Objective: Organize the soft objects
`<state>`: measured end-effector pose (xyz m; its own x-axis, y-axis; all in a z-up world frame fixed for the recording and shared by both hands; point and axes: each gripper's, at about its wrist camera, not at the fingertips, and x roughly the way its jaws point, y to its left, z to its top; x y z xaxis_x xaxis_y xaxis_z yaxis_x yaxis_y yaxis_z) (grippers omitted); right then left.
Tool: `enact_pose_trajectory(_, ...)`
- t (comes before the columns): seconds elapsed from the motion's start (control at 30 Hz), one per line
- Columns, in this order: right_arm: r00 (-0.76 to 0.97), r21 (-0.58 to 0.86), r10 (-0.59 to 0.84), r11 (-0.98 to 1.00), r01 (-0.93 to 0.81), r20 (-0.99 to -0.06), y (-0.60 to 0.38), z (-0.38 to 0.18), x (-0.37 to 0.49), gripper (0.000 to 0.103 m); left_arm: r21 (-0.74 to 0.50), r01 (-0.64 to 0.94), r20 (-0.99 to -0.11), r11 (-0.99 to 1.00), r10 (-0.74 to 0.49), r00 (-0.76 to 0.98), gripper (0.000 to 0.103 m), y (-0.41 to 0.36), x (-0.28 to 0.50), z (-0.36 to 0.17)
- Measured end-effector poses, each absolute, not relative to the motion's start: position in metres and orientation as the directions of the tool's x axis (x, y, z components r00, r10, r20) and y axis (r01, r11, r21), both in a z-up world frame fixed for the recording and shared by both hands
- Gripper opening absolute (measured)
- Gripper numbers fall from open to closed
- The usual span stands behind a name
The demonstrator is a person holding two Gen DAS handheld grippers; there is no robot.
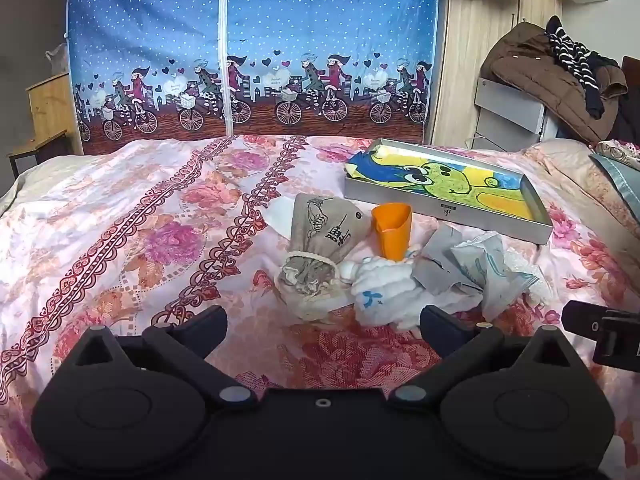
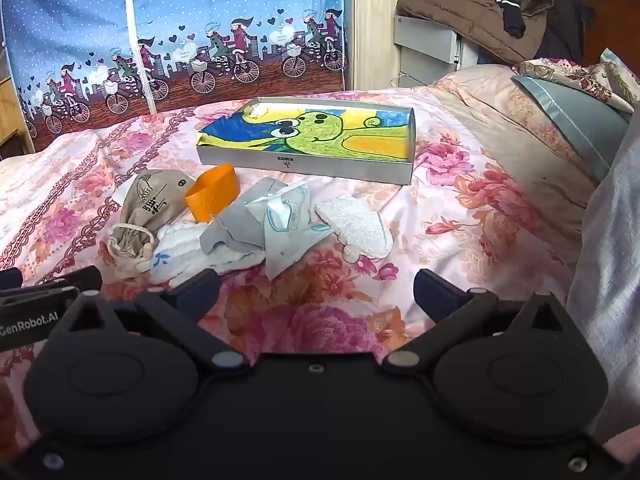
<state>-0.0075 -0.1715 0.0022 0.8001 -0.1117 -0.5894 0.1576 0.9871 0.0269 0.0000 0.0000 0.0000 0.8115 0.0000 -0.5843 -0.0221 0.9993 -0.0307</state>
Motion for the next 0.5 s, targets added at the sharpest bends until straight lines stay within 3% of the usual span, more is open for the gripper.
enact_pose_trajectory(0.5,0.796,0.024,-0.112,0.987,0.157,-0.594,-0.1711,0.0014,-0.0097,0.103,-0.023,-0.015,-0.582,1.0,-0.001,0.813,0.102,0.0003,-0.0014,0.0006)
